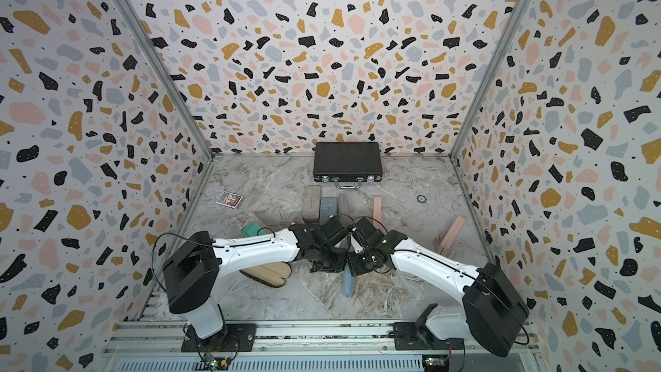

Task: Close the glasses case
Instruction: Close the glasses case at the center of the board, then pick up the glasses case at the center of the board.

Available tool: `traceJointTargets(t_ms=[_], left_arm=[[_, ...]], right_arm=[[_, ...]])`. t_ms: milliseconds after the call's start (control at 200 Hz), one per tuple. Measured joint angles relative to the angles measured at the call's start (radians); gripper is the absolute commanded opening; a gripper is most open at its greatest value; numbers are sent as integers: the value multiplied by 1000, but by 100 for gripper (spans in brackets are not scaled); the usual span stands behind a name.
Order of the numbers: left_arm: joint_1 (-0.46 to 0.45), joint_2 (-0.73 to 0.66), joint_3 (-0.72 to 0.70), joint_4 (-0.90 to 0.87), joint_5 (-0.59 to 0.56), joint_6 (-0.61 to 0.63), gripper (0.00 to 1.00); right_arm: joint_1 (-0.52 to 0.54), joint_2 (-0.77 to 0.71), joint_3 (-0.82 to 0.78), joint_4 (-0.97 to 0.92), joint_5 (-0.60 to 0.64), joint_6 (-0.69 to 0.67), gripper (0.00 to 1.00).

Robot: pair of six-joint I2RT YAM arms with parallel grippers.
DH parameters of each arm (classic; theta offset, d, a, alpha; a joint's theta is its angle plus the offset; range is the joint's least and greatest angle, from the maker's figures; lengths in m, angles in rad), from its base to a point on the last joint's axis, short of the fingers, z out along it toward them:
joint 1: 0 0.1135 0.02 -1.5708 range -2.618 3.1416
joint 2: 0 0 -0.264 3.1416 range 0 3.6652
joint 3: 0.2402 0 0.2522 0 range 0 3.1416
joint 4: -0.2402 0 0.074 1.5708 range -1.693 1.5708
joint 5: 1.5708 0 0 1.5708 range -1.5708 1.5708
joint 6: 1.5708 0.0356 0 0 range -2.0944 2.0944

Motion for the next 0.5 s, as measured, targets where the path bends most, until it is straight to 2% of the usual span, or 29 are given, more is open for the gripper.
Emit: traceJointTargets(t_ms=[105,200,320,400,501], left_arm=[[1,-81,2,-14,-37,16,0],[16,-171,2,-44,-84,29,0],[85,-309,-19,-67,-139,42,0],[151,-422,-74,-77,-174,47,21],[233,-557,-145,-110,-214,53,54]], right_arm=[[3,-60,0,-1,34,6,13],[3,-103,0,-6,61,12,25],[3,-126,3,-11,80,23,38],[3,-111,22,-14,81,24,42],[3,-44,78,-11,74,22,46]])
